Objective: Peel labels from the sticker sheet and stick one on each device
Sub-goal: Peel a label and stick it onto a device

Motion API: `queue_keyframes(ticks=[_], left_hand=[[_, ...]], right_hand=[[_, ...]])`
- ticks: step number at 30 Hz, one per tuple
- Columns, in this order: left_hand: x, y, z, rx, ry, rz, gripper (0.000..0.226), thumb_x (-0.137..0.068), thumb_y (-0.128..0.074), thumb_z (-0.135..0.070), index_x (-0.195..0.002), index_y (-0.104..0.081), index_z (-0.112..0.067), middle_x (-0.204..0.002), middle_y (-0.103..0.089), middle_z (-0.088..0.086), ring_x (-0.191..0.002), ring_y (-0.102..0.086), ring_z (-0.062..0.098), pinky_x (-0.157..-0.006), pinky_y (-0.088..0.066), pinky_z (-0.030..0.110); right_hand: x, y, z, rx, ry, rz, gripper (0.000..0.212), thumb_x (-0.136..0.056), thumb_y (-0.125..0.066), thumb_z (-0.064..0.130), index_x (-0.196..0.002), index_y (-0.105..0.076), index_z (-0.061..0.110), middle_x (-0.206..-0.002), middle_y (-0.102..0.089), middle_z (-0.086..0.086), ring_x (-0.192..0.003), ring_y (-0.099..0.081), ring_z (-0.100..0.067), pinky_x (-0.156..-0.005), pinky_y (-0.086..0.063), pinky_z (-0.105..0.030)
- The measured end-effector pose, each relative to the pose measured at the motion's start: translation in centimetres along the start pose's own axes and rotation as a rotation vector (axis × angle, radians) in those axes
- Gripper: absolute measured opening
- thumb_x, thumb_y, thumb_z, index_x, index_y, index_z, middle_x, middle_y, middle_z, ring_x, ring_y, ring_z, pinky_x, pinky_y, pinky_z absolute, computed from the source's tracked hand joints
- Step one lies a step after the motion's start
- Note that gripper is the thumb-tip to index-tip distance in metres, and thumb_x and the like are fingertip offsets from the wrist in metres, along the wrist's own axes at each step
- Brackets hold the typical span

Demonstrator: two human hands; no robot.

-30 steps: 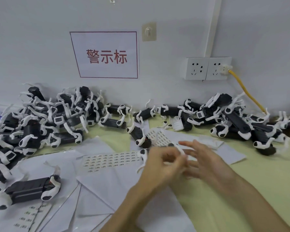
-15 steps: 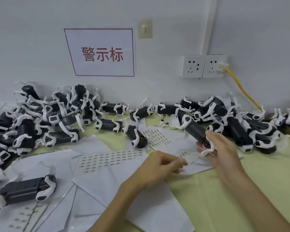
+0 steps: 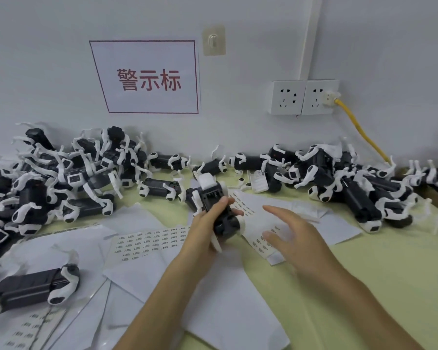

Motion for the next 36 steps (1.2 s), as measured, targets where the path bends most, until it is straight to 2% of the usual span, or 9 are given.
queue_keyframes(ticks=[2, 5, 10, 13, 16, 21, 24, 31, 36], left_hand=[[0.0, -0.2, 0.4, 0.051, 0.057, 0.044, 0.043, -0.077, -0.073, -0.036, -0.111, -0.071, -0.010, -0.088, -0.073, 0.004, -0.075, -0.067, 0.015, -0.067, -0.054, 0.026], [0.2, -0.1, 1.1, 0.137, 0.138, 0.067, 0.025, -0.072, -0.080, -0.026, -0.092, -0.074, -0.012, -0.093, -0.073, 0.008, -0.082, -0.073, 0.020, -0.065, -0.059, 0.029], [0.2, 0.2, 1.6, 0.241, 0.220, 0.072, 0.017, -0.075, -0.077, -0.016, -0.085, -0.066, -0.008, -0.115, -0.074, 0.021, -0.109, -0.072, 0.037, -0.094, -0.057, 0.044], [0.3, 0.1, 1.8, 0.255, 0.286, 0.109, 0.016, -0.074, -0.077, -0.016, -0.077, -0.067, -0.003, -0.116, -0.072, 0.025, -0.105, -0.073, 0.039, -0.092, -0.059, 0.045], [1.0, -0.6, 2.3, 0.149, 0.360, 0.182, 0.030, -0.078, -0.076, -0.026, -0.093, -0.076, 0.001, -0.114, -0.070, 0.020, -0.095, -0.074, 0.035, -0.078, -0.063, 0.042], [1.6, -2.5, 2.7, 0.055, 0.308, 0.271, 0.051, -0.085, -0.076, -0.026, -0.129, -0.066, -0.004, -0.135, -0.064, 0.023, -0.122, -0.065, 0.039, -0.108, -0.049, 0.049], [1.1, -2.5, 2.3, 0.053, 0.222, 0.240, 0.054, -0.080, -0.076, -0.032, -0.130, -0.069, -0.011, -0.137, -0.064, 0.016, -0.130, -0.059, 0.036, -0.113, -0.044, 0.048], [1.4, -2.1, 2.3, 0.041, 0.241, 0.208, 0.050, -0.082, -0.078, -0.031, -0.124, -0.072, -0.006, -0.117, -0.075, 0.013, -0.107, -0.073, 0.029, -0.084, -0.062, 0.036], [1.4, -2.6, 2.1, -0.006, 0.223, 0.254, 0.060, -0.084, -0.072, -0.035, -0.135, -0.060, -0.004, -0.128, -0.070, 0.017, -0.120, -0.068, 0.030, -0.091, -0.058, 0.034]], right_hand=[[0.3, -2.1, -1.4, 0.222, -0.031, 0.168, 0.071, -0.093, -0.064, 0.051, -0.155, -0.031, 0.040, -0.161, -0.026, 0.024, -0.152, -0.017, -0.002, -0.124, -0.016, -0.032], [0.6, -3.7, -2.6, 0.359, -0.059, 0.284, 0.081, -0.090, -0.054, 0.069, -0.159, -0.025, 0.039, -0.168, -0.011, 0.018, -0.155, -0.005, -0.004, -0.124, -0.005, -0.033], [0.4, -2.5, -2.0, 0.324, -0.048, 0.171, 0.063, -0.088, -0.063, 0.063, -0.146, -0.048, 0.042, -0.161, -0.032, 0.019, -0.150, -0.025, -0.003, -0.119, -0.020, -0.031], [0.2, -0.8, -1.6, 0.243, -0.048, -0.007, 0.031, -0.088, -0.069, 0.048, -0.119, -0.067, 0.048, -0.128, -0.065, 0.026, -0.120, -0.058, -0.003, -0.094, -0.044, -0.024], [0.2, 1.1, -1.4, 0.169, -0.050, -0.173, 0.020, -0.089, -0.071, 0.036, -0.105, -0.073, 0.048, -0.095, -0.074, 0.021, -0.092, -0.066, -0.009, -0.071, -0.049, -0.023], [0.2, 1.0, -0.7, 0.120, 0.018, -0.175, 0.027, -0.083, -0.078, 0.040, -0.108, -0.071, 0.046, -0.098, -0.066, 0.039, -0.100, -0.061, 0.004, -0.078, -0.045, -0.015], [0.1, 0.1, -0.3, 0.129, 0.071, -0.098, 0.039, -0.082, -0.074, 0.048, -0.120, -0.070, 0.039, -0.114, -0.063, 0.033, -0.112, -0.056, 0.007, -0.087, -0.039, -0.010], [0.1, 0.3, 0.6, -0.110, 0.125, -0.109, 0.030, -0.086, -0.079, 0.032, -0.115, -0.072, 0.033, -0.112, -0.065, 0.023, -0.111, -0.059, 0.003, -0.086, -0.041, -0.007], [0.1, 0.9, 0.7, -0.232, 0.098, -0.163, 0.017, -0.094, -0.070, 0.014, -0.105, -0.078, 0.024, -0.104, -0.072, 0.016, -0.101, -0.065, -0.001, -0.083, -0.052, -0.024]])
Point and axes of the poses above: each hand's wrist, its own x-axis away from the middle knuckle, its own y-axis out of the back of the hand, z = x × y, the point moved 10 cm from there along -x, towards the middle knuckle
